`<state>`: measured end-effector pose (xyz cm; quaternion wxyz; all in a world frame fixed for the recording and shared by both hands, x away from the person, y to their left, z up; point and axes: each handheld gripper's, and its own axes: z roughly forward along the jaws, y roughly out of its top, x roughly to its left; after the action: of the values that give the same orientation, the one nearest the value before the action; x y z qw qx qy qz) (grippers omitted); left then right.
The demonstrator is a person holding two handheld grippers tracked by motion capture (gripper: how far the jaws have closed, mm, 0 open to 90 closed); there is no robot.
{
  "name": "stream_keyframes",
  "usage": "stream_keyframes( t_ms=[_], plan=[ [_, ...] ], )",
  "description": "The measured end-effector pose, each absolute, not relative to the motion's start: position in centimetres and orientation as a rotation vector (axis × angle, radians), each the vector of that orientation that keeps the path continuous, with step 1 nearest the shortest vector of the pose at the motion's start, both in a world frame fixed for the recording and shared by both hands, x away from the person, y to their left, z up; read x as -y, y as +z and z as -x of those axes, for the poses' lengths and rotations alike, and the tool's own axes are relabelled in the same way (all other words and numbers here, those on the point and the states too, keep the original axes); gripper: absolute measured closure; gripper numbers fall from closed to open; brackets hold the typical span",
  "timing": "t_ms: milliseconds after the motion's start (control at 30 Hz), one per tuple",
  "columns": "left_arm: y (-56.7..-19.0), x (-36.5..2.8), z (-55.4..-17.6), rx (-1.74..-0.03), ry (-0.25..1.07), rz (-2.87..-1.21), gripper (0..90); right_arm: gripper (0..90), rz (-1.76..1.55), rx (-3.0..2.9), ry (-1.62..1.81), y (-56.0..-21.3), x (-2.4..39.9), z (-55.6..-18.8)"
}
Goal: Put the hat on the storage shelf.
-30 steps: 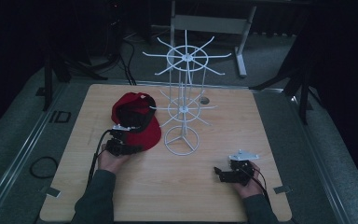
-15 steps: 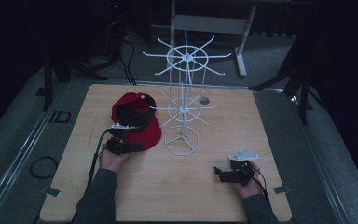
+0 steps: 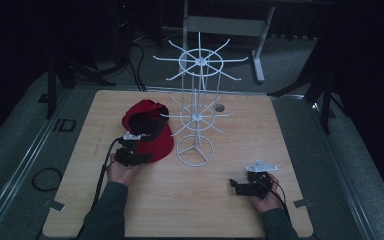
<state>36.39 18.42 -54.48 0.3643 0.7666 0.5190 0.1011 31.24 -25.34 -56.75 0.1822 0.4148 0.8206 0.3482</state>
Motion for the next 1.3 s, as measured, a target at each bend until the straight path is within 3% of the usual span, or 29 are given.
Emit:
stream_keyframes(
  t_ms=[367,1300],
  plan=[
    [-54.1,-18.2,-35.0,-1.26,0.299,-1.97,84.6,15.3,-1.171,-2.316,0.982,-56.8,25.3,-31.2],
    [-52.8,-19.8,-34.0,-1.265,0.358,-1.864,85.7,15.3,-1.17,-2.315,0.984,-56.8,25.3,-31.2]
  ],
)
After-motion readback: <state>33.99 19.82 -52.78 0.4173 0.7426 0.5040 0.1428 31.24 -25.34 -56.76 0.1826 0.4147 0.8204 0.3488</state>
